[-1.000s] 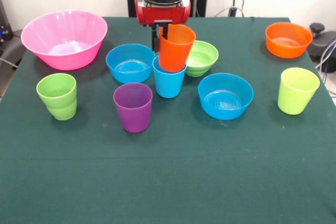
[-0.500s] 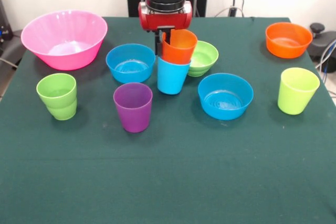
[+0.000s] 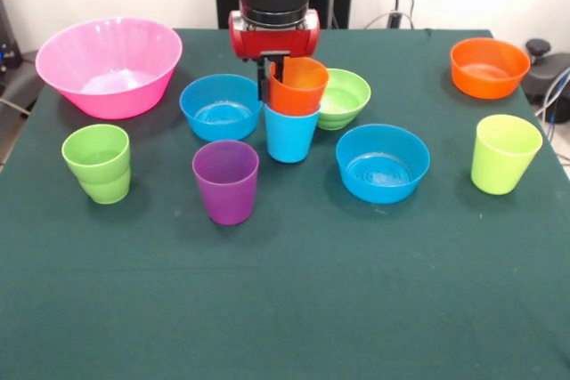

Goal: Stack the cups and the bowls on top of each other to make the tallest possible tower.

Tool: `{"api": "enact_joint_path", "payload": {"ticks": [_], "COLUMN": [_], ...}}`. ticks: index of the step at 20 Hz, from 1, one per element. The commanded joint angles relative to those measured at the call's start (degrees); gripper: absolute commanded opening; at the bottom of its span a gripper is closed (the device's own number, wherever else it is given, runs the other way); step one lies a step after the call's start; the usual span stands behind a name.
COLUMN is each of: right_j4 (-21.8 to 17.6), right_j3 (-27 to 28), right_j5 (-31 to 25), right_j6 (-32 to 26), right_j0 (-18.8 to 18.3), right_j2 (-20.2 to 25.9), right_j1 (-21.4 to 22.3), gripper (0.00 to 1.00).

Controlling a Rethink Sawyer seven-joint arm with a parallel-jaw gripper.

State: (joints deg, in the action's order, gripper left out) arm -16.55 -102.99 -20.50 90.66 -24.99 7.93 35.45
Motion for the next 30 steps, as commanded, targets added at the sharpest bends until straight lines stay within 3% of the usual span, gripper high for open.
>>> {"api": "enact_joint_path", "payload": {"ticks": [1,12,23,24,30], "right_j4": [-5.29,-5.72,-5.42,-5.37,-4.93], "right_j3": [2.04,1.63,1.97,1.93,2.07], "right_j5": [1.92,3.49,1.46,1.32,-0.03], "right_j6": [-0.86,-0.05,-0.64,-0.62,-0.71], "right_j0": [-0.84,-1.06,-0.7,-0.65,-0.27], "right_j2": [4.13,4.0,3.97,3.94,3.94], "right_j1": [-3.42,-4.8,-4.32,-4.26,-3.69], "gripper": [0.0,0.0,0.0,1.0,1.0]}}
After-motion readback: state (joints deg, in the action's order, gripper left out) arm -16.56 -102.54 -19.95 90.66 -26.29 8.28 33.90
